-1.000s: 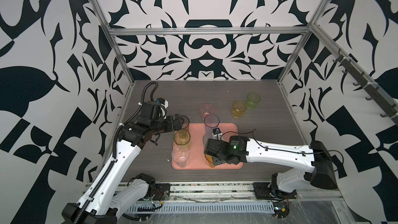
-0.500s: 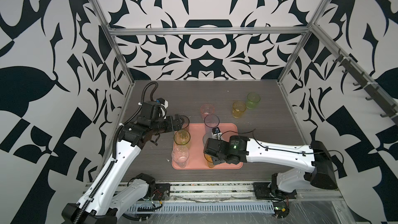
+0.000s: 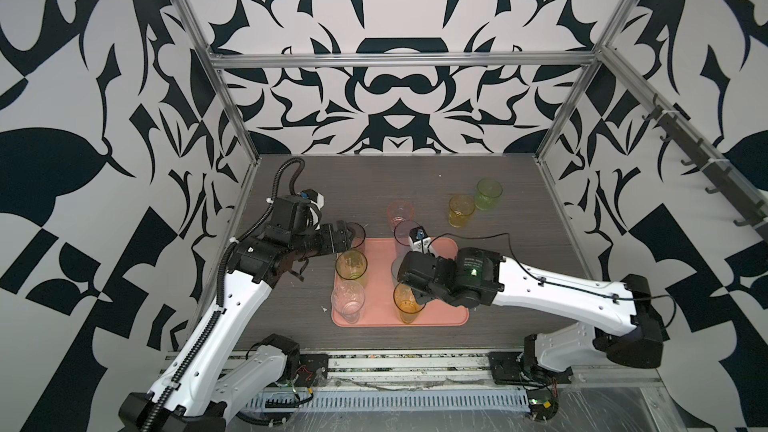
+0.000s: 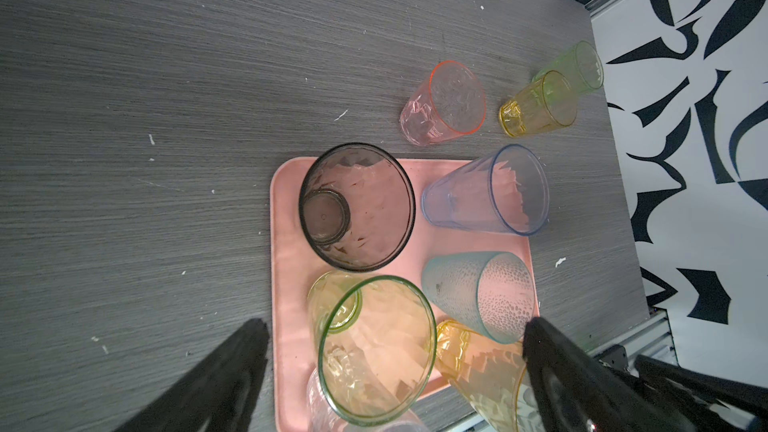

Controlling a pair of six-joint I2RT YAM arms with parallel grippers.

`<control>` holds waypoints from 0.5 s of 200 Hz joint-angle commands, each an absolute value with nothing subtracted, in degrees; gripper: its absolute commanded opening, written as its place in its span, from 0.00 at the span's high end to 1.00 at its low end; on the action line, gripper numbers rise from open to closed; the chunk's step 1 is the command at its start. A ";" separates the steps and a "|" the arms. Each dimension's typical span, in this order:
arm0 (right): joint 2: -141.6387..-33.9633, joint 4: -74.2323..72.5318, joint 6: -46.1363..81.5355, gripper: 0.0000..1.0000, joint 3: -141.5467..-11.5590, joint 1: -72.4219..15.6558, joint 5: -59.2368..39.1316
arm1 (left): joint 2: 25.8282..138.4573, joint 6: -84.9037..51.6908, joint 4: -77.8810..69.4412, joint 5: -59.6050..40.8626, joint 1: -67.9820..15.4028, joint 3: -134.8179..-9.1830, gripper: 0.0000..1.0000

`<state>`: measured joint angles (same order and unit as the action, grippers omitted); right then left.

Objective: Place the glasses into the tray
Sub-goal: 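Raise the right gripper and move it to the pink cup beyond the tray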

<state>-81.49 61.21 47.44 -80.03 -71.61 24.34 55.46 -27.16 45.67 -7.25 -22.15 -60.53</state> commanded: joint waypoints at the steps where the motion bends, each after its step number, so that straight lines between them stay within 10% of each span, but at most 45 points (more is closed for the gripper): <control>1: -79.16 64.60 42.75 0.54 -83.85 -69.64 29.11 | 54.75 -26.81 48.30 -6.56 -22.30 -63.16 0.01; 100: -75.22 57.88 27.47 0.57 -88.41 -51.48 23.61 | 55.53 -25.73 48.69 -4.40 -22.26 -66.55 0.00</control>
